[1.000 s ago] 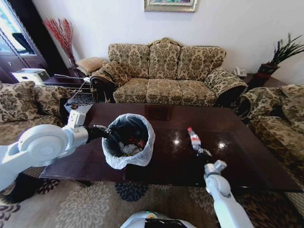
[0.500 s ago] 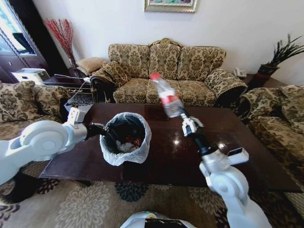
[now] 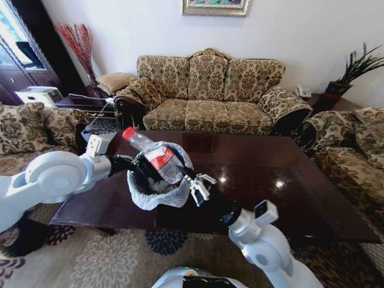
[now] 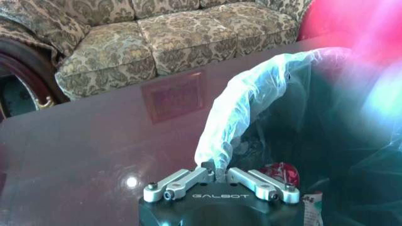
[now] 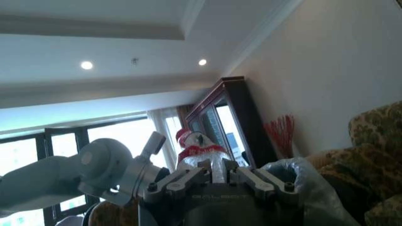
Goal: Move to the front of the table and place the trash on the table into the trash bin.
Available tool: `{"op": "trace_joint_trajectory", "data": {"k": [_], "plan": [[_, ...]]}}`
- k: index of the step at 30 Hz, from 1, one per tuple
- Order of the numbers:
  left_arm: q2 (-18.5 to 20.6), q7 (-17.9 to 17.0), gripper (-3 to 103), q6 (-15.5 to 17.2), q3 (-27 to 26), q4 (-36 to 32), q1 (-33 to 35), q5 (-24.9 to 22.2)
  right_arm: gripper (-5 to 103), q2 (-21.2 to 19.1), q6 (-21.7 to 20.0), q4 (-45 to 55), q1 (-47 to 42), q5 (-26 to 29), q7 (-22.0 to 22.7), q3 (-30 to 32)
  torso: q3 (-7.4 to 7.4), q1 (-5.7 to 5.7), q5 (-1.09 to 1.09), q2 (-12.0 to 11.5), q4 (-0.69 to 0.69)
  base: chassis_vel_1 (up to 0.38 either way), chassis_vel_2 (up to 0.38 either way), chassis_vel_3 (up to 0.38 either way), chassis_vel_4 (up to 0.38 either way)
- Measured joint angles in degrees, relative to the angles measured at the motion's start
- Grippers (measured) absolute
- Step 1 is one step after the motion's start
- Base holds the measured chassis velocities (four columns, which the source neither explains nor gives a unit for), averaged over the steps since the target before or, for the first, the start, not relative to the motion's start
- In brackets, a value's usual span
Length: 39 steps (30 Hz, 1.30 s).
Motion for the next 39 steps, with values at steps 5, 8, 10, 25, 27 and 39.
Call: {"op": "trace_joint_trajectory", "data": {"k": [5,8,10,25,27,39], "plan": [[-0.1,0.0,0,0.0,0.0,-0.2,0.1,0.0,28,0.1,0.5,-0.4,0.0,-0.9,-0.1,0.0,0.0,0.0,-0.01,0.0,0.01,0.0,0.0,0.0,0.0],[-0.1,-0.1,0,0.0,0.0,-0.3,0.2,0.0,38,0.4,1.2,-0.6,0.0,-1.0,-0.1,0.4,0.0,0.0,-0.01,0.0,0.01,0.0,0.0,0.0,0.0],[-0.4,-0.2,0,0.2,0.0,-0.1,0.2,0.0,49,0.7,1.9,-0.2,-0.2,-0.7,-0.1,1.6,0.0,0.0,0.0,0.0,0.01,0.0,0.0,0.0,0.0],[-22.2,-17.0,0,3.2,-32.2,4.7,12.5,-3.8,97,6.8,10.8,1.7,-4.3,-5.1,7.7,14.2,0.0,0.0,-0.05,0.0,0.03,0.0,0.0,0.0,0.0],[-31.5,-14.7,0,0.8,-43.5,3.2,24.4,-0.3,100,7.9,11.1,0.1,-3.6,-5.0,8.0,16.1,-0.01,0.0,0.0,0.0,0.05,0.0,0.0,0.0,0.0],[-65.7,-8.1,0,-8.2,-47.8,9.4,35.6,15.1,100,9.8,14.4,-4.0,-6.1,-6.7,7.9,20.4,-0.02,-0.02,0.05,0.0,0.03,0.0,0.0,0.0,0.0]]}}
